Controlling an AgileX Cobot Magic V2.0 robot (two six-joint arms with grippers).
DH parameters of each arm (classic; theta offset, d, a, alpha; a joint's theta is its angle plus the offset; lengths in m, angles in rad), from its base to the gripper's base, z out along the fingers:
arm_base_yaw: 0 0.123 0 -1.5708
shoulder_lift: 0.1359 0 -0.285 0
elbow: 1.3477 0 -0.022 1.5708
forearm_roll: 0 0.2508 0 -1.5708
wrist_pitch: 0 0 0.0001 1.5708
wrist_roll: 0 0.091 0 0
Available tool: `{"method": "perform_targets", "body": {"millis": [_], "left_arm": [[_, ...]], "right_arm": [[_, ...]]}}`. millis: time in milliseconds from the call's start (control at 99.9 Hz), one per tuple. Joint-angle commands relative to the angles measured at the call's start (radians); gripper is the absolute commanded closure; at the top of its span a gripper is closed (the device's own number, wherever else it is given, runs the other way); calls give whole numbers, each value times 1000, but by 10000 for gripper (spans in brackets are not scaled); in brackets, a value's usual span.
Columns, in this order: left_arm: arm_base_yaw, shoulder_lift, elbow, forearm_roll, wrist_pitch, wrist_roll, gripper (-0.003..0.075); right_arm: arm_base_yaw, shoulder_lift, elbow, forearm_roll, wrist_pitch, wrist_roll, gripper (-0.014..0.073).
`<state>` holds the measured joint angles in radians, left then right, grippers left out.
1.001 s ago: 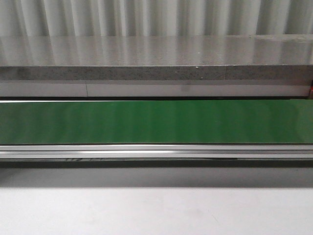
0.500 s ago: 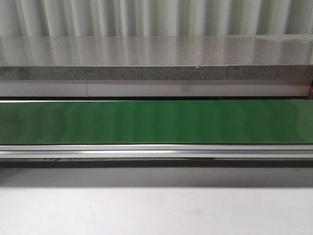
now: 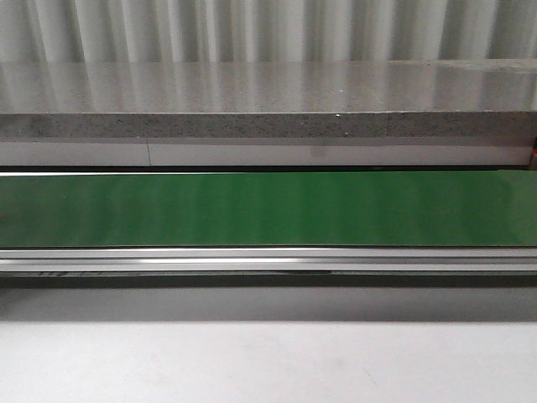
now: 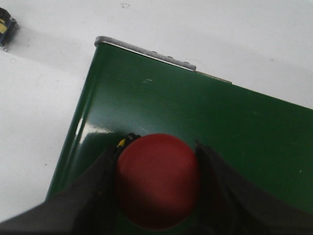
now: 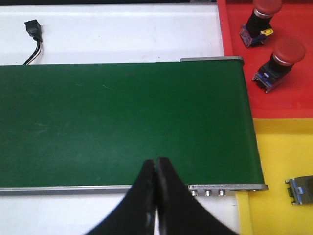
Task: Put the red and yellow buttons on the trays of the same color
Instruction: 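Set the red button on the belt and open the left gripper, then grasp the last yellow push-button on the table with the left gripper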
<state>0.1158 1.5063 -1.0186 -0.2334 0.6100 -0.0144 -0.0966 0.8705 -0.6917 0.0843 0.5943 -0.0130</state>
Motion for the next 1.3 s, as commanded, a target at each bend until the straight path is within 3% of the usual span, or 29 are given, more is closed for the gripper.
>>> {"method": "perform_targets", "body": {"millis": [0, 100, 280, 370, 771, 1021, 1291], "left_arm": [[-8, -45, -24, -14, -54, 14, 711], [-8, -45, -24, -14, -42, 14, 597], [-8, -47, -24, -19, -10, 30, 213], [-8, -49, -28, -25, 4, 32, 112], [23, -127, -96, -11, -20, 34, 99], [167, -98, -125, 12, -40, 34, 99], [290, 56, -172, 12, -70, 34, 99]], "right_arm": [[3, -15, -29, 0, -57, -7, 660], [3, -15, -29, 0, -57, -7, 660], [3, -15, -29, 0, -57, -7, 660], [3, -15, -29, 0, -57, -7, 660], [3, -15, -29, 0, -57, -7, 660], [3, -15, -29, 0, -57, -7, 660], [3, -15, -29, 0, -57, -7, 660]]}}
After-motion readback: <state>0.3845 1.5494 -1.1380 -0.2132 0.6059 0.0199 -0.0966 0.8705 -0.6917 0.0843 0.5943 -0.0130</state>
